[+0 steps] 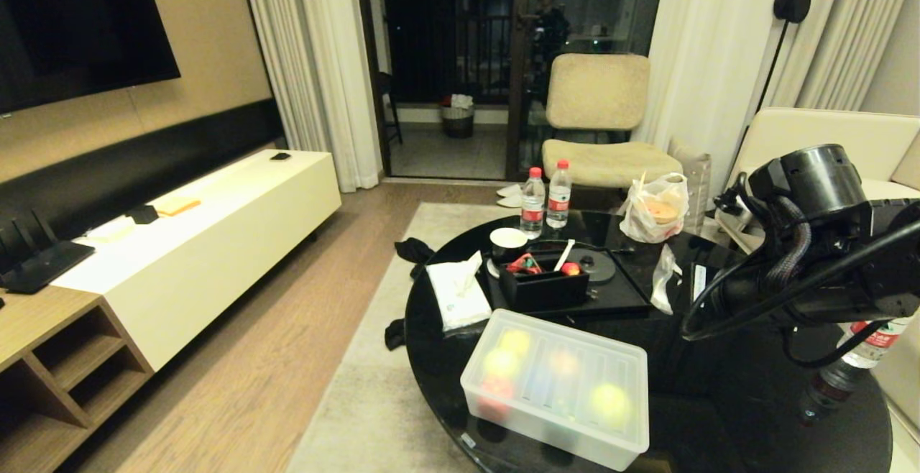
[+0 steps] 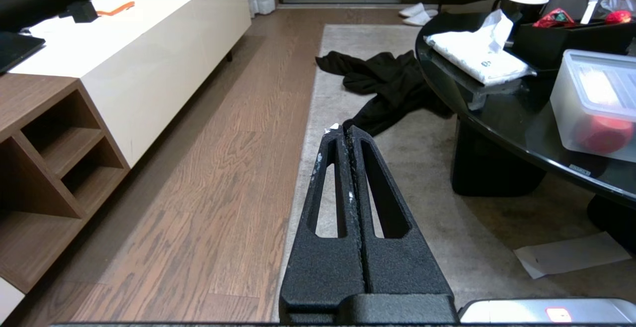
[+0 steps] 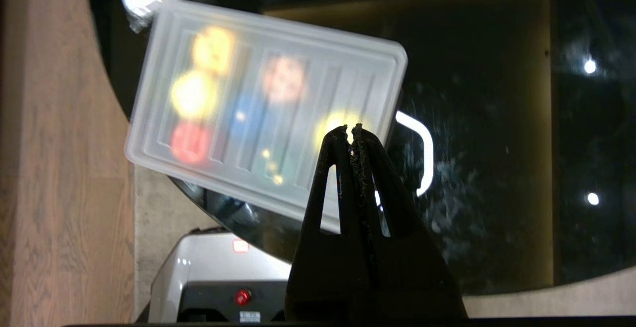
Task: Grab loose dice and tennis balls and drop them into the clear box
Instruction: Close the lid
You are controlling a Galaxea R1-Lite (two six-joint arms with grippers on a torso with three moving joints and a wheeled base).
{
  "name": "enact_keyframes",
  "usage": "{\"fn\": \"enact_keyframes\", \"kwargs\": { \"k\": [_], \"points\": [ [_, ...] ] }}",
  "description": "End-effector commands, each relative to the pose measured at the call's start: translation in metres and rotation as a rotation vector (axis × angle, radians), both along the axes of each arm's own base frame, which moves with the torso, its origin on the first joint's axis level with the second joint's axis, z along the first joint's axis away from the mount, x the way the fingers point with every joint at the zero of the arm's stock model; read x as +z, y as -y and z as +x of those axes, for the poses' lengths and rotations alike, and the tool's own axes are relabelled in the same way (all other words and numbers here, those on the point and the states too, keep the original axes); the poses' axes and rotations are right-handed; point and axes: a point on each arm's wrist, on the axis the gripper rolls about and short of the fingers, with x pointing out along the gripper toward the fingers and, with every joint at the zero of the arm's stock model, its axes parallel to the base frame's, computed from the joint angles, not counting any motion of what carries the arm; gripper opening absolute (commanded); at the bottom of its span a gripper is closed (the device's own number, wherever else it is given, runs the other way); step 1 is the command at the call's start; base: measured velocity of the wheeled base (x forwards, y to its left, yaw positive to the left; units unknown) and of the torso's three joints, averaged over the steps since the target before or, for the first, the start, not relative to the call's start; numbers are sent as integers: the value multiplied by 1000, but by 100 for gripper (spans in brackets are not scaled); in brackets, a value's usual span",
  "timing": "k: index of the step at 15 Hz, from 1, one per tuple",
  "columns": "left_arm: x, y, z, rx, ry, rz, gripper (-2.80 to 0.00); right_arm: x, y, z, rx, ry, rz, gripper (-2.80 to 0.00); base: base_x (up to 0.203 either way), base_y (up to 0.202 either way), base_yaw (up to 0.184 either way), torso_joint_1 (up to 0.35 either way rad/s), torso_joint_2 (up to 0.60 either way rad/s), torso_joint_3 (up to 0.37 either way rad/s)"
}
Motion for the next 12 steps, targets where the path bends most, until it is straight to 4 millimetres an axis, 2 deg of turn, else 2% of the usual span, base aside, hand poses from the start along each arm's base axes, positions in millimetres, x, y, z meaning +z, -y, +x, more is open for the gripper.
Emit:
{"fn": "enact_keyframes", "kwargs": {
  "k": [1,5,12],
  "points": [
    [0,0,0,0,1,0,-280,7,-2,5,16,25,9,-280,0,0,0,0,0,0],
    [0,0,0,0,0,0,-280,5,-7,15,48,25,36,-280,0,0,0,0,0,0],
    [0,0,0,0,1,0,-280,6,-38,46,123,86,55,-280,0,0,0,0,0,0]
  ]
}}
